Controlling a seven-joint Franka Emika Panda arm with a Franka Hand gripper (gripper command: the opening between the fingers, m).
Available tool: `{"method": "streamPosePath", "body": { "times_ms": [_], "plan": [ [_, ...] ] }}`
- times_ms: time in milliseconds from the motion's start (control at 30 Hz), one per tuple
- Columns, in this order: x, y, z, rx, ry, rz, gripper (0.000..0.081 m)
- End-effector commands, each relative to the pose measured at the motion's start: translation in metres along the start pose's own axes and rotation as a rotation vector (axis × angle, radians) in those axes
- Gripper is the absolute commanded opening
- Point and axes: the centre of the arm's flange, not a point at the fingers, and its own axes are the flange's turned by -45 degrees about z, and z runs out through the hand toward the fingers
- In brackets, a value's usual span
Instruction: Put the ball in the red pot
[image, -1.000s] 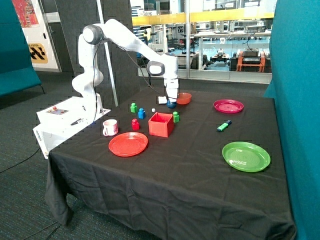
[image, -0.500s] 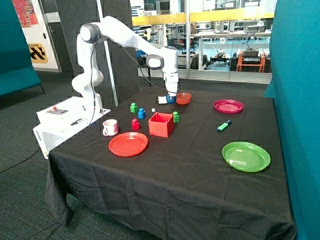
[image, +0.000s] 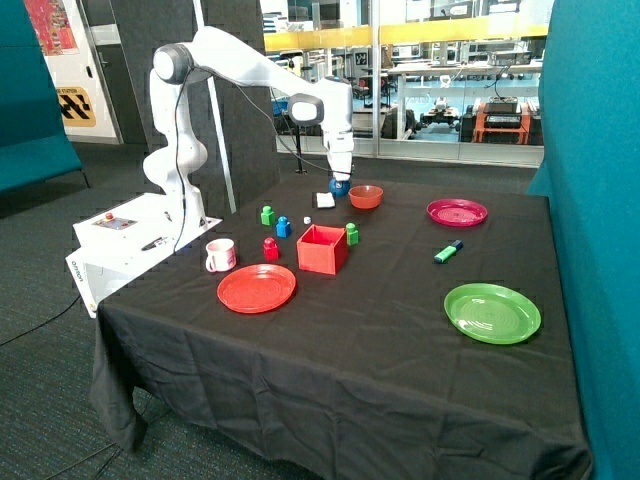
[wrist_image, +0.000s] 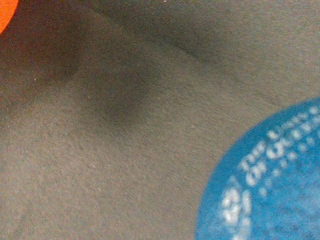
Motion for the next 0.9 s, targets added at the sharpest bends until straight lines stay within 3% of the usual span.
{"method": "streamPosePath", "body": {
  "times_ms": [0, 467, 867],
  "plan": [
    [-0.01, 0.014, -0.027, -0.0001, -0.0004, 0.012, 0.0],
    [-0.027, 0.035, -0.045, -0.0001, -0.0004, 0.048, 0.0],
    [-0.041, 0.07, -0.058, -0.0001, -0.0004, 0.1, 0.0]
  ]
}}
